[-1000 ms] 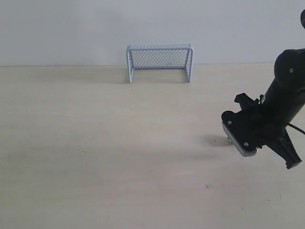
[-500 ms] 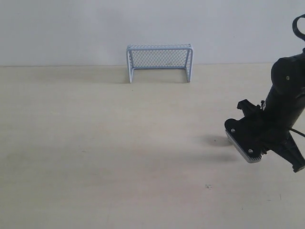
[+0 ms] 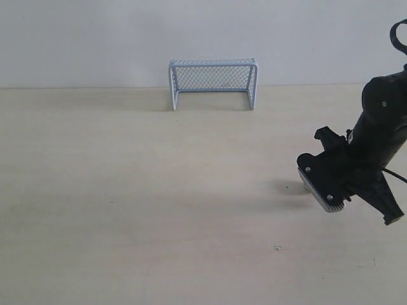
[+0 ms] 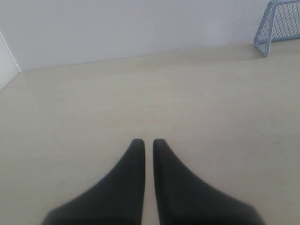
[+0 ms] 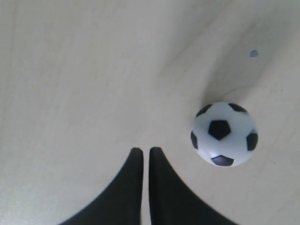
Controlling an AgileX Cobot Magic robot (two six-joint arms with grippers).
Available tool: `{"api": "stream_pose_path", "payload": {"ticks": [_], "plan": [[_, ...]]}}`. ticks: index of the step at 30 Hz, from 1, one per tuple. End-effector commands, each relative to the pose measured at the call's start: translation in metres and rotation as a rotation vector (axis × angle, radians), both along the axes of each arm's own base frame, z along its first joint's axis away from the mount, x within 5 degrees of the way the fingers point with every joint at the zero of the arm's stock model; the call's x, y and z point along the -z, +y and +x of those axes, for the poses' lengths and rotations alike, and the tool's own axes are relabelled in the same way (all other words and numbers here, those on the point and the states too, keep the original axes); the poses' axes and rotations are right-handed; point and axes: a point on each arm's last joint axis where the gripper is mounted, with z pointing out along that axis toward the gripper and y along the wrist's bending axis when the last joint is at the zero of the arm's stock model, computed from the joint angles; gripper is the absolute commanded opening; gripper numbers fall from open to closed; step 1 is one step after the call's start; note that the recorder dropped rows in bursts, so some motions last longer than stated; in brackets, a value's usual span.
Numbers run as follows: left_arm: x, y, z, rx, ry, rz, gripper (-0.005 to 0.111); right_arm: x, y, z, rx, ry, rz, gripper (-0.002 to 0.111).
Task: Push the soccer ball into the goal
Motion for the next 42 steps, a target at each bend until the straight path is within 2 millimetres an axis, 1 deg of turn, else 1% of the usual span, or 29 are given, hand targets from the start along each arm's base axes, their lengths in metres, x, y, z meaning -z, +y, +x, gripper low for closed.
{"api": "stream_pose_path", "payload": {"ticks": [1, 8, 13, 14, 15, 16, 17, 18, 19, 20, 21, 22, 23, 24, 25, 26, 27, 28, 30, 33, 35, 40, 41, 42], "plan": [[-0.002, 0.0, 0.0, -0.004, -0.01, -0.006, 0.006, 0.001, 0.0, -0.001, 0.006, 0.01, 0.0, 0.0], [-0.002, 0.0, 0.0, -0.004, -0.01, -0.006, 0.006, 0.002, -0.003, -0.008, 0.017, 0.091, -0.028, 0.0], [-0.002, 0.0, 0.0, -0.004, -0.01, -0.006, 0.006, 0.002, -0.005, -0.007, 0.003, 0.087, -0.051, 0.0], [-0.002, 0.0, 0.0, -0.004, -0.01, -0.006, 0.006, 0.005, -0.002, -0.005, -0.01, 0.07, -0.037, 0.0], [-0.002, 0.0, 0.0, -0.004, -0.01, -0.006, 0.006, 0.005, 0.004, 0.001, -0.039, 0.016, -0.018, 0.0], [-0.002, 0.0, 0.0, -0.004, -0.01, -0.006, 0.006, 0.004, 0.015, 0.015, -0.08, -0.085, 0.013, 0.0], [-0.002, 0.0, 0.0, -0.004, -0.01, -0.006, 0.006, -0.006, 0.032, 0.033, -0.107, -0.23, 0.072, 0.0], [-0.002, 0.0, 0.0, -0.004, -0.01, -0.006, 0.006, -0.015, 0.051, 0.048, -0.115, -0.334, 0.137, 0.0], [-0.002, 0.0, 0.0, -0.004, -0.01, -0.006, 0.006, -0.039, 0.079, 0.065, -0.118, -0.474, 0.237, 0.0], [-0.002, 0.0, 0.0, -0.004, -0.01, -0.006, 0.006, -0.057, 0.094, 0.073, -0.064, -0.534, 0.326, 0.0], [-0.002, 0.0, 0.0, -0.004, -0.01, -0.006, 0.006, -0.08, 0.104, 0.079, 0.045, -0.587, 0.451, 0.0], [-0.002, 0.0, 0.0, -0.004, -0.01, -0.006, 0.006, -0.095, 0.105, 0.082, 0.11, -0.611, 0.521, 0.0], [-0.002, 0.0, 0.0, -0.004, -0.01, -0.006, 0.006, -0.101, 0.105, 0.082, 0.115, -0.618, 0.532, 0.0], [-0.002, 0.0, 0.0, -0.004, -0.01, -0.006, 0.006, -0.107, 0.1, 0.081, 0.106, -0.635, 0.521, 0.0], [-0.002, 0.0, 0.0, -0.004, -0.01, -0.006, 0.006, -0.111, 0.095, 0.08, 0.113, -0.631, 0.517, 0.0], [-0.002, 0.0, 0.0, -0.004, -0.01, -0.006, 0.006, -0.112, 0.09, 0.076, 0.142, -0.581, 0.516, 0.0], [-0.002, 0.0, 0.0, -0.004, -0.01, -0.006, 0.006, -0.111, 0.089, 0.072, 0.144, -0.549, 0.506, 0.0], [-0.002, 0.0, 0.0, -0.004, -0.01, -0.006, 0.006, -0.105, 0.088, 0.066, 0.145, -0.483, 0.483, 0.0], [-0.002, 0.0, 0.0, -0.004, -0.01, -0.006, 0.006, -0.095, 0.083, 0.055, 0.128, -0.412, 0.426, 0.0], [-0.002, 0.0, 0.0, -0.004, -0.01, -0.006, 0.006, -0.085, 0.075, 0.038, 0.133, -0.363, 0.394, 0.0], [-0.002, 0.0, 0.0, -0.004, -0.01, -0.006, 0.006, -0.084, 0.068, 0.021, 0.236, -0.323, 0.429, 0.0], [-0.002, 0.0, 0.0, -0.004, -0.01, -0.006, 0.006, -0.085, 0.05, -0.023, 0.371, -0.263, 0.466, 0.0], [-0.002, 0.0, 0.0, -0.004, -0.01, -0.006, 0.006, -0.086, 0.045, -0.034, 0.383, -0.257, 0.469, 0.0], [-0.002, 0.0, 0.0, -0.004, -0.01, -0.006, 0.006, -0.087, 0.042, -0.041, 0.393, -0.255, 0.473, 0.0]]}}
